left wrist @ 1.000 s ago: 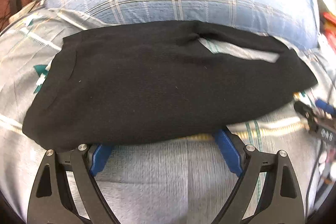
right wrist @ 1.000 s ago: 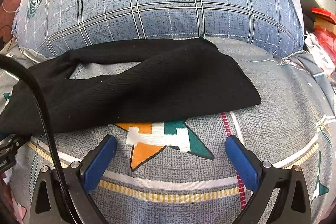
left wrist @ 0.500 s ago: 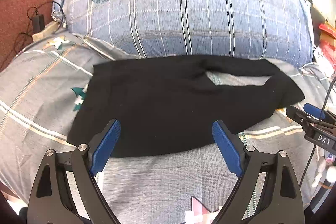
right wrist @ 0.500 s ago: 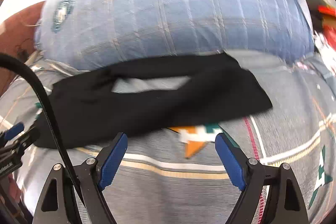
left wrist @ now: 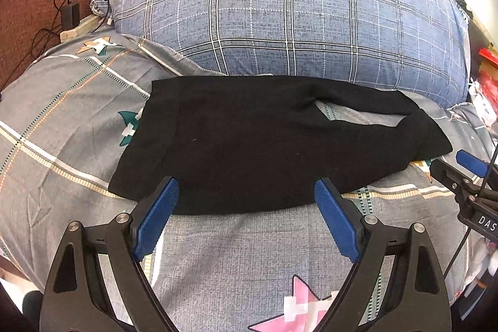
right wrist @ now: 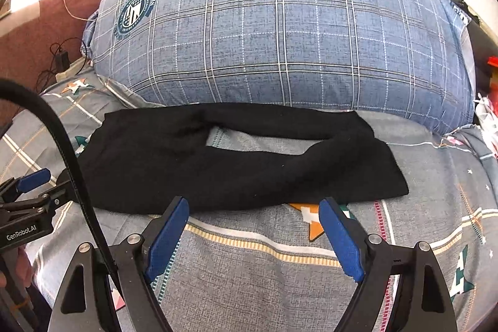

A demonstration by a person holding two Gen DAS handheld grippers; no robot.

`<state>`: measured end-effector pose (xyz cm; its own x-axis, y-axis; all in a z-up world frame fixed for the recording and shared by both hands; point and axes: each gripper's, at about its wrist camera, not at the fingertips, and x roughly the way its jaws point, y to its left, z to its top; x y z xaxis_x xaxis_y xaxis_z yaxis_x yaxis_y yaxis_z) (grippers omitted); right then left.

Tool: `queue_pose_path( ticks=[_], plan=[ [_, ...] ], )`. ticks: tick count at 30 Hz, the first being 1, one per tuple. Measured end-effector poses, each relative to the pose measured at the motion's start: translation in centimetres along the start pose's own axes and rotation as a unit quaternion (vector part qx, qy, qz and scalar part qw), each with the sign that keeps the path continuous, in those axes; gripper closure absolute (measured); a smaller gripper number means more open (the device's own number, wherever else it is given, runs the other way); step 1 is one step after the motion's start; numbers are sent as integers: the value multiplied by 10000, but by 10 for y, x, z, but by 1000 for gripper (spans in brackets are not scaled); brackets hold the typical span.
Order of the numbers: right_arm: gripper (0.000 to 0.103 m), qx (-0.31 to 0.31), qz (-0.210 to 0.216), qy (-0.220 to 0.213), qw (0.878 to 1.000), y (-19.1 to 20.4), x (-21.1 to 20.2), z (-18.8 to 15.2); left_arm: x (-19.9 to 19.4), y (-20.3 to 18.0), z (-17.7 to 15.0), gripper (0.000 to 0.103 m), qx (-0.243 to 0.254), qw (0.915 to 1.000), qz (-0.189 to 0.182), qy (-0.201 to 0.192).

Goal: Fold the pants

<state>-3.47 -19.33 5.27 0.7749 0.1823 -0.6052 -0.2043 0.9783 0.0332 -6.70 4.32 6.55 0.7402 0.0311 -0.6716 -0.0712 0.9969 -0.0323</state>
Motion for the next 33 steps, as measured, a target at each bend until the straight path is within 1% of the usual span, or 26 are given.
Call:
queue_pose_path(
  ticks=[19,25,33],
  plan=[
    [19,45,45,228,9997,-7,13,-10,13,17,-7,14,-254,9994,24,225],
    [19,139,26,334,9993,-14,20,-15,22,31,-15,14,-411,9983,95,392],
    [19,198,18,386,9991,-19,26,-16,28,37,-18,14,-483,9976,193,451]
  ],
)
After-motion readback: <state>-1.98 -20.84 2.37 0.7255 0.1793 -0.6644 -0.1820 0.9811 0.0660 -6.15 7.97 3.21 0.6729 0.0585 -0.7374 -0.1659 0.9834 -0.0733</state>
